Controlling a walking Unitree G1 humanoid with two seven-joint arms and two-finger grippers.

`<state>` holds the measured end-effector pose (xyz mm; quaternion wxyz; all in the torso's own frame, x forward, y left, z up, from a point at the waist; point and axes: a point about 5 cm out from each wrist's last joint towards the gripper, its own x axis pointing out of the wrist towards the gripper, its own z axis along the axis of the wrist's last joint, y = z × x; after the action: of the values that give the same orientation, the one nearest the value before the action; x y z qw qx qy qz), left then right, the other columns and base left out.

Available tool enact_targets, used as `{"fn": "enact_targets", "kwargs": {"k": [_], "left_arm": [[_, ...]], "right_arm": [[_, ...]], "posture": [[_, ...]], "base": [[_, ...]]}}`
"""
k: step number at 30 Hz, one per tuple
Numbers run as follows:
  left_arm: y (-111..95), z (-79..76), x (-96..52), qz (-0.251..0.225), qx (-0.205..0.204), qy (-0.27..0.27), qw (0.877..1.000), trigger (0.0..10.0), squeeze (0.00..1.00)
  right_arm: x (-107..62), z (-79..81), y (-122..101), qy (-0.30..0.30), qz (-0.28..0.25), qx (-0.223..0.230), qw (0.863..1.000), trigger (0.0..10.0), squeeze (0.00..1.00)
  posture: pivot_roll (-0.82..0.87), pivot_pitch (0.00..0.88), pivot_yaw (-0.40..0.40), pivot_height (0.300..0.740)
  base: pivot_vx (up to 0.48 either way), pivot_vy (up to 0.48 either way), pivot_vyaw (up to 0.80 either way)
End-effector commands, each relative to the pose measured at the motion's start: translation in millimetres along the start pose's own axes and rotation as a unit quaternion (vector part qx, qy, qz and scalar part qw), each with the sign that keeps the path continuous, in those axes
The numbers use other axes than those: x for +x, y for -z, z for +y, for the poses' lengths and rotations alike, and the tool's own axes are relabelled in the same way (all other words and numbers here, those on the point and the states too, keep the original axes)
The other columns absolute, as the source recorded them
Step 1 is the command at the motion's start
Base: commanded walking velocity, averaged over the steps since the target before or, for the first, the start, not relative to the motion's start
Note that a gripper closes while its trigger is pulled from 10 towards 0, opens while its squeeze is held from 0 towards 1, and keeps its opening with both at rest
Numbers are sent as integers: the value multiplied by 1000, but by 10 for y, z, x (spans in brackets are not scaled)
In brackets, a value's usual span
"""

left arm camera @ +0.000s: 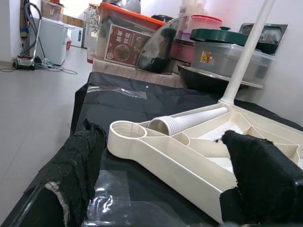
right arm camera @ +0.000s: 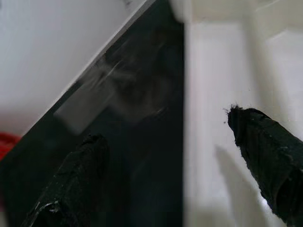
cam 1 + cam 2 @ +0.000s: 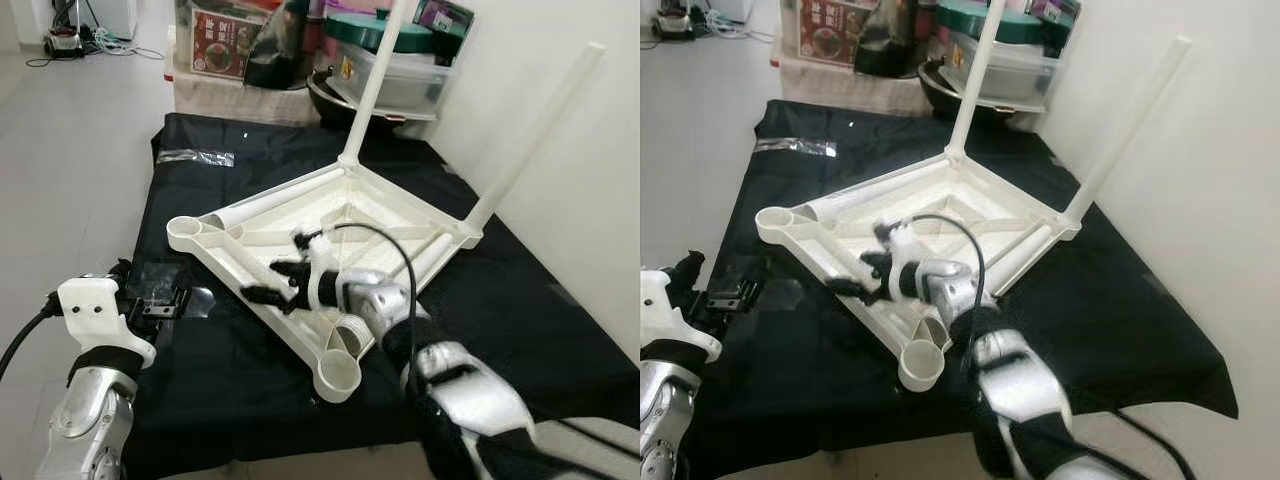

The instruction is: Building children table

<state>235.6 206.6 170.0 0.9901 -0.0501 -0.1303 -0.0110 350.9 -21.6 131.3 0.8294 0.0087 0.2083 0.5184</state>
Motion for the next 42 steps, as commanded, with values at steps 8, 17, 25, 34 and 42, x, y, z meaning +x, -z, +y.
{"fn": "enact_targets", "kwargs": {"k": [8, 17, 25, 34, 42], "left_arm": [[43, -31, 5, 9, -10, 6, 1000, 10000, 0], [46, -40, 10, 10, -8, 7, 1000, 10000, 0], [44, -45, 9, 9, -9, 6, 1000, 10000, 0], [40, -81, 10, 6, -13, 8, 1000, 10000, 0], [40, -84, 1, 6, -15, 9, 1000, 10000, 0]], "right_arm": [[48, 91, 224, -14, 52, -23, 998, 10000, 325], [-33, -75, 560, 101, 154, 14, 983, 0, 0], [-227, -236, 590, 112, 170, -26, 979, 0, 0], [-546, -438, 635, 125, 181, -34, 975, 0, 0], [-938, -365, 756, -45, 215, -183, 958, 0, 0]], "posture": [[159, 0, -215, 740], [163, 0, -225, 740], [149, 0, -227, 740], [138, 0, -228, 740], [130, 0, -227, 740]], "base": [[0, 0, 0], [0, 0, 0], [0, 0, 0], [0, 0, 0], [0, 0, 0]]}}
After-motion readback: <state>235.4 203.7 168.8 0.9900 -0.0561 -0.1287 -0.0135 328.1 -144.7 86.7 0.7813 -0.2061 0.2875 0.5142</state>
